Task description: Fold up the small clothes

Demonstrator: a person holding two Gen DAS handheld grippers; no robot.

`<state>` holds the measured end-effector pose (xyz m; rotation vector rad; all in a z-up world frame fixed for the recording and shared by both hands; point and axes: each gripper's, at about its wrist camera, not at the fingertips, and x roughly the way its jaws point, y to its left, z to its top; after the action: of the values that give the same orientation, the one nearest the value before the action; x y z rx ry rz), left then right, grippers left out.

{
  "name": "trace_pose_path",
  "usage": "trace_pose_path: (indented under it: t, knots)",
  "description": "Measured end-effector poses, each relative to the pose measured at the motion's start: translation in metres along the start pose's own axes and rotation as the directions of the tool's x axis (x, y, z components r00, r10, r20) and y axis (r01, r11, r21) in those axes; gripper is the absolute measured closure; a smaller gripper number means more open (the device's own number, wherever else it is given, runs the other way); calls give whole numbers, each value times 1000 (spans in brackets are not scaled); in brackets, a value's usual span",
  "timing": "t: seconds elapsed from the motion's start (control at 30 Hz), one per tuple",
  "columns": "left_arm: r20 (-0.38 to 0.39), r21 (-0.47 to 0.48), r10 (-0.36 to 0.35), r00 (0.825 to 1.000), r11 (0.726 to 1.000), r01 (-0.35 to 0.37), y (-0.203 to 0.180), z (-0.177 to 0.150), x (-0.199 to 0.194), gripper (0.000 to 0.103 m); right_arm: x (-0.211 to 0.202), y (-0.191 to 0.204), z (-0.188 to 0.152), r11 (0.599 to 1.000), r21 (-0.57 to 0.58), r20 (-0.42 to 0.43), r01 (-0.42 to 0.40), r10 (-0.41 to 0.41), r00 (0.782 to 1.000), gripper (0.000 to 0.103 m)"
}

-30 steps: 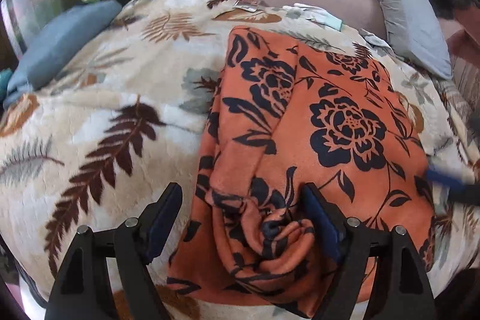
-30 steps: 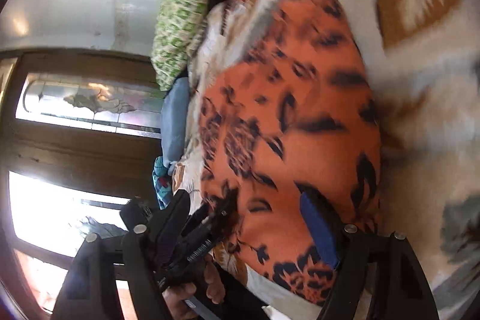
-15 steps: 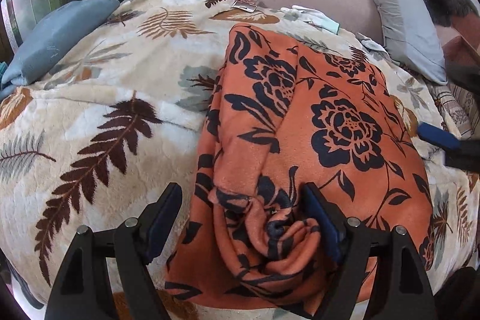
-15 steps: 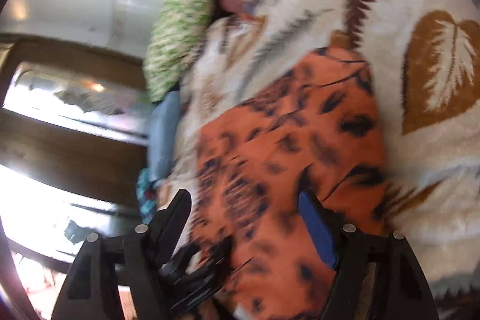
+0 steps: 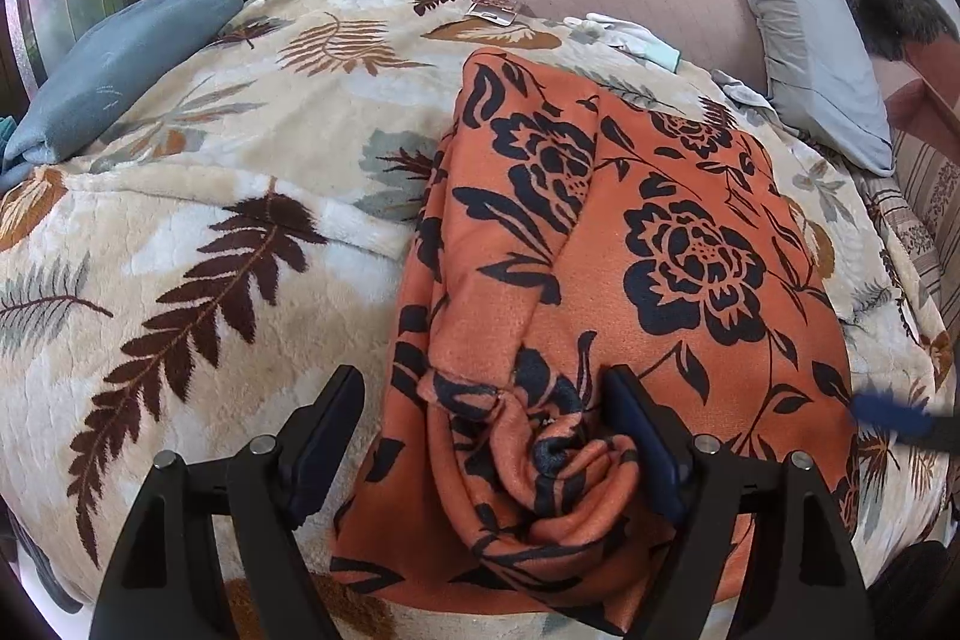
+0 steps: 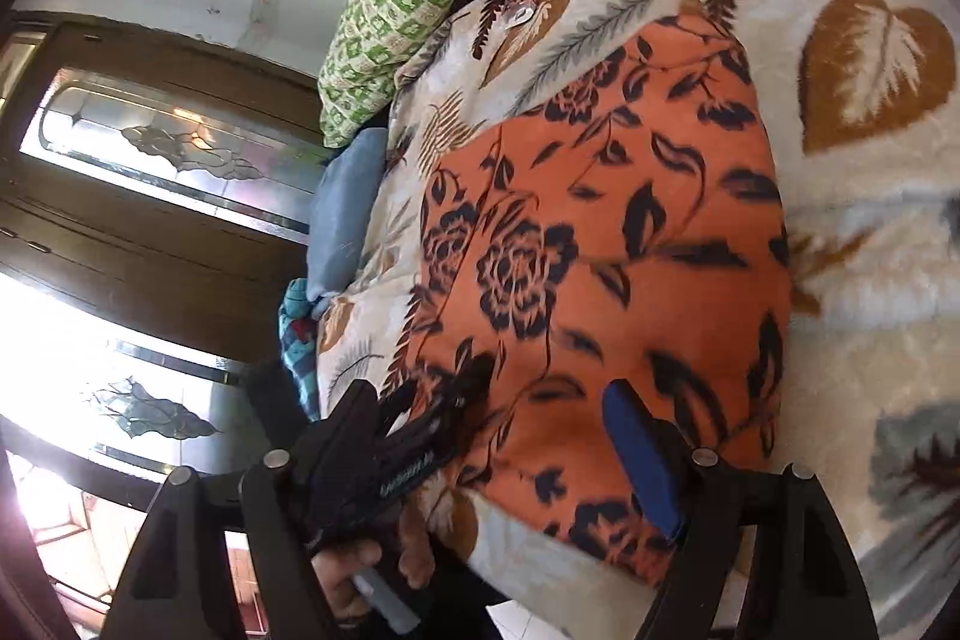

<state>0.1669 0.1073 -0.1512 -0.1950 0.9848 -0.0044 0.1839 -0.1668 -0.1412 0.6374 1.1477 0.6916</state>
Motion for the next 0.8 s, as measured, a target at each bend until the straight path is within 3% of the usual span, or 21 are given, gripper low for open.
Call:
trace_pose_path:
  t: [0.07, 0.1, 0.2, 0.33, 0.47, 0.53, 0.6, 0.7, 0.73, 0.8]
  knots:
    - [-4, 3, -2, 1000, 1000, 2, 0, 0, 0, 20, 19, -19, -12, 998, 34, -58, 46, -44, 997, 22]
    - [1, 9, 3, 1000, 1000, -3, 0, 0, -1, 20, 29, -31, -16, 998, 58, -80, 34, -29, 996, 22]
    - [15, 8, 2, 1000, 1000, -2, 1, 0, -5, 20, 25, -23, -12, 998, 55, -62, 34, -30, 998, 22]
    - [111, -38, -12, 994, 999, 16, 14, 11, -31, 20, 1, -3, -5, 998, -28, 16, 48, -48, 999, 22]
    - [165, -101, -2, 986, 995, 19, 33, 23, -43, 20, -32, -23, -1, 997, 26, 120, 76, -78, 990, 22]
    - [151, -105, 12, 988, 994, 4, 36, 22, -41, 20, -40, -34, -1, 997, 73, 140, 40, -50, 989, 22]
    - [140, -115, 5, 990, 993, 11, 35, 19, -39, 20, -43, -32, -1, 995, 83, 146, -47, 35, 989, 22]
    - [126, -81, 15, 992, 997, -5, 27, 15, -37, 20, -22, -10, -7, 980, 37, 64, -193, 190, 980, 22]
    - [116, -69, 27, 993, 997, -19, 24, 12, -36, 20, -9, -7, -12, 980, 22, 15, -197, 197, 980, 22]
    - [60, -40, 66, 996, 997, -63, 22, 8, -25, 20, 22, -16, -24, 994, 30, -76, -109, 111, 991, 21]
